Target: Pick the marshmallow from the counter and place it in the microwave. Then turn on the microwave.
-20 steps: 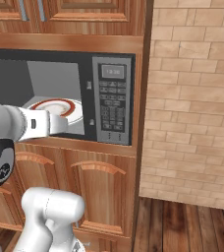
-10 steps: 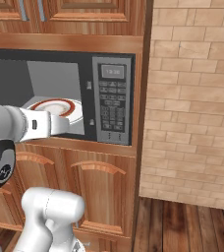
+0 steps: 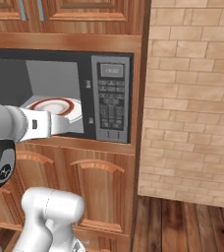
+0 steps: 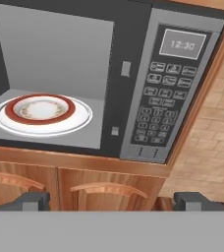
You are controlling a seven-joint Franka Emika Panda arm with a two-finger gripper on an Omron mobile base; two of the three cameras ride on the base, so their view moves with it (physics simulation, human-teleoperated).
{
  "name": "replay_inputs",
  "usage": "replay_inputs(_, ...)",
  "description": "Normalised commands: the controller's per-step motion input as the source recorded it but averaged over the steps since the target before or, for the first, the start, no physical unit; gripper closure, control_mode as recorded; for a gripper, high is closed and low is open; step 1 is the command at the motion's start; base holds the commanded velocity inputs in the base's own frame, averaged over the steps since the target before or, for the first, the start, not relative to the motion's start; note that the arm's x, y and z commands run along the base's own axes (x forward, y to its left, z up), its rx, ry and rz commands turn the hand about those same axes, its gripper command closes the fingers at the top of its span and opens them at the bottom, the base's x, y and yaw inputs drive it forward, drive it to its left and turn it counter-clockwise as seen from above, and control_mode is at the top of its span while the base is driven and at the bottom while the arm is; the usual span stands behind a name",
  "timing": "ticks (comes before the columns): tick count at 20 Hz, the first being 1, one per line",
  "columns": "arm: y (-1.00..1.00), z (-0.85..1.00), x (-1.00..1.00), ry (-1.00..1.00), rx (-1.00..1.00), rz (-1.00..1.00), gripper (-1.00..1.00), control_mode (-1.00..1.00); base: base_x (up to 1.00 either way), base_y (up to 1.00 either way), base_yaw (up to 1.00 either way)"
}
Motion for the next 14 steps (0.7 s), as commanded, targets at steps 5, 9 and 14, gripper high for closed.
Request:
replay_inputs(5,0.00,0.00,0.00,0.00,0.00,0.00,-1.00,1.00,-0.42,-0.08,-0.07)
replay_inputs(9,0.00,0.00,0.00,0.00,0.00,0.00,-1.00,1.00,-0.48,-0.06,-0.07)
replay_inputs(14,0.00,0.00,0.00,0.00,0.00,0.00,-1.00,1.00,-0.47,-0.03,-0.07)
